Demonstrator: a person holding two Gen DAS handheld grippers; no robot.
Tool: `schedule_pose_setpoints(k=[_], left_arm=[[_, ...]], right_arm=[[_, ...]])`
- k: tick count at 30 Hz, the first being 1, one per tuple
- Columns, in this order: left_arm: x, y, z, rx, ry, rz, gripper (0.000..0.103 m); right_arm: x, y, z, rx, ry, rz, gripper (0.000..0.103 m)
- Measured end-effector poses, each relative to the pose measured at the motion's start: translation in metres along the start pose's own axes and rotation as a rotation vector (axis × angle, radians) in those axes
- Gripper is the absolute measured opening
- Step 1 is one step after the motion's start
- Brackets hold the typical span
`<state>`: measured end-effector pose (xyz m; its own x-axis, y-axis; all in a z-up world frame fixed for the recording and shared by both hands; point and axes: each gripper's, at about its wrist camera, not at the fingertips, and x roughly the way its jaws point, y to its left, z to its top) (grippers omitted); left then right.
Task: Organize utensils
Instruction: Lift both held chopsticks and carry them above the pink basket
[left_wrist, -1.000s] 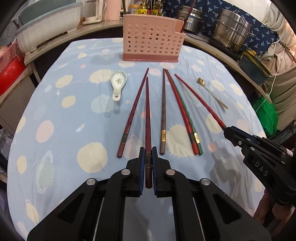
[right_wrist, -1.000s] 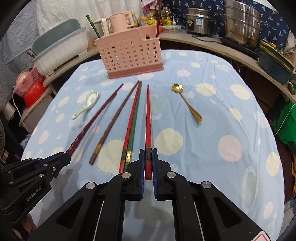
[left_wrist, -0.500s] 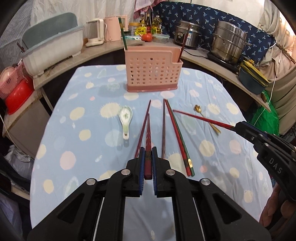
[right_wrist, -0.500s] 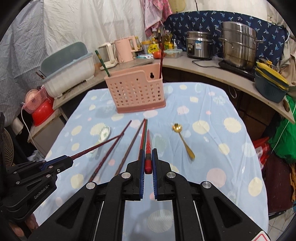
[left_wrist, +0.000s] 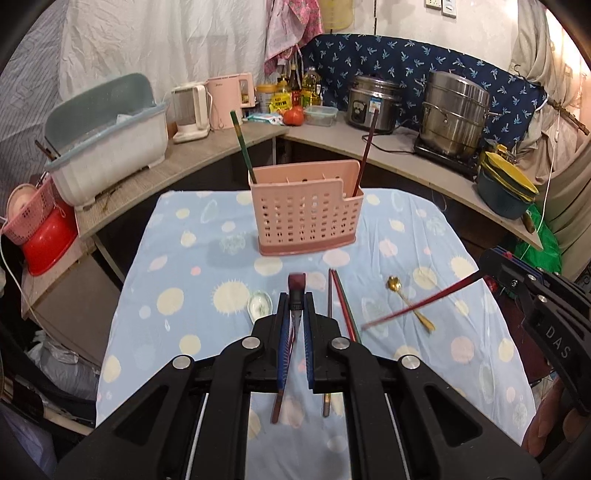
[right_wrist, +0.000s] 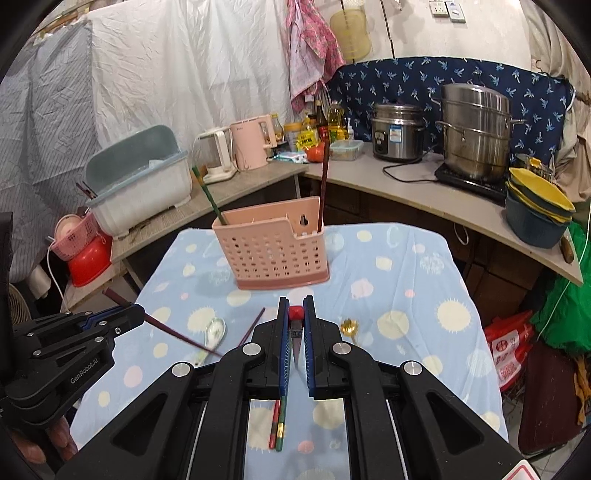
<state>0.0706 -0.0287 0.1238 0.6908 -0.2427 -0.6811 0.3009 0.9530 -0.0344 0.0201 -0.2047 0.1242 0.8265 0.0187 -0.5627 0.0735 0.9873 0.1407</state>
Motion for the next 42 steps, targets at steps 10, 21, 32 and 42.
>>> schedule_pose_setpoints(k=[10,21,32,42], left_arm=[[0.001,-0.003,0.034,0.017,-0.046,0.014,0.007],[0.008,-0.002,0.075,0.026,-0.081,-0.002,0.007],[-0.009,0.007,0.183,0.023,-0.223,-0.005,0.007],[0.026,0.020,0.240,0.003,-0.264,0.021,0.007]], right_arm=[[0.004,-0.001,0.034,0.013,-0.046,0.022,0.007],[0.019,0.008,0.077,-0.010,-0.061,0.062,0.007],[0.036,0.023,0.189,-0.047,-0.172,0.078,0.007],[0.088,0.038,0.235,-0.048,-0.192,0.078,0.007]])
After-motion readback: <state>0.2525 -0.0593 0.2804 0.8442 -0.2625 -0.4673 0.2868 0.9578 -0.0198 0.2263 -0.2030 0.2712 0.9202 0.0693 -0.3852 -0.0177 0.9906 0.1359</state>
